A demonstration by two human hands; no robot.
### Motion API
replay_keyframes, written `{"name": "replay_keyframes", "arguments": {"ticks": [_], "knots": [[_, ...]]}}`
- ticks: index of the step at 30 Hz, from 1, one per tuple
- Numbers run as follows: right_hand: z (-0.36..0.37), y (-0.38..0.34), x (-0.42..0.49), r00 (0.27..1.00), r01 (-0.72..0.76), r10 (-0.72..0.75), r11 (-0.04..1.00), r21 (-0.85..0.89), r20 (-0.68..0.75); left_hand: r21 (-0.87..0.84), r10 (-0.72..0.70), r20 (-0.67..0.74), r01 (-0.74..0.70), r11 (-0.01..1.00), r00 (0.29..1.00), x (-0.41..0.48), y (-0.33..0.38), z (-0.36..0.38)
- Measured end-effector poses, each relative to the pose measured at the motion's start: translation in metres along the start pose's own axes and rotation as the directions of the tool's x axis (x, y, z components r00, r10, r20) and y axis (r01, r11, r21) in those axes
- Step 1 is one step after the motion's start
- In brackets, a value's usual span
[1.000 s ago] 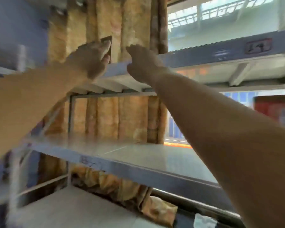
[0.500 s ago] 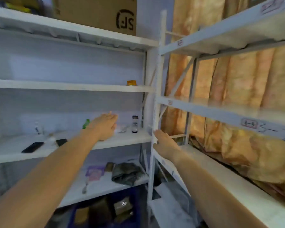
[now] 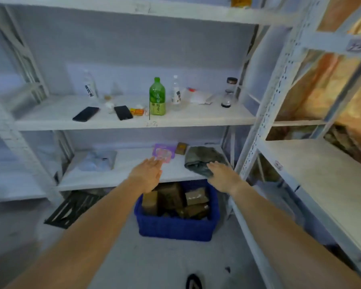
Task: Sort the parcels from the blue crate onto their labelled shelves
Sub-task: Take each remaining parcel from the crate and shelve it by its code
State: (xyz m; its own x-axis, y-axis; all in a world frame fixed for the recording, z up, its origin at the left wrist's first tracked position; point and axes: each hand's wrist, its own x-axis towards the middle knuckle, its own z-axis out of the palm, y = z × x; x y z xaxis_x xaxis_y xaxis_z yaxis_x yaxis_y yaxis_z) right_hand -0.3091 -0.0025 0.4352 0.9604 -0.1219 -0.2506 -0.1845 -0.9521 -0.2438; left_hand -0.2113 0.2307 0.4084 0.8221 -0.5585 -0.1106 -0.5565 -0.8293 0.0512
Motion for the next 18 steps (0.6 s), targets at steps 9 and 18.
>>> {"name": "replay_keyframes", "arguments": {"ticks": [9,18], "knots": [[0.097,0.043,0.18,0.954,-0.02,0.006,0.999,0.044,0.301,-0.231,-0.264,0.209,0.31,0.922,0.942,0.109,-0.063,0.133],[0.215,0.032,0.316,0.829,-0.002,-0.021,0.999,0.041,0.559,-0.302,-0.35,0.474,0.522,0.798,0.808,0.162,-0.116,0.271]]}}
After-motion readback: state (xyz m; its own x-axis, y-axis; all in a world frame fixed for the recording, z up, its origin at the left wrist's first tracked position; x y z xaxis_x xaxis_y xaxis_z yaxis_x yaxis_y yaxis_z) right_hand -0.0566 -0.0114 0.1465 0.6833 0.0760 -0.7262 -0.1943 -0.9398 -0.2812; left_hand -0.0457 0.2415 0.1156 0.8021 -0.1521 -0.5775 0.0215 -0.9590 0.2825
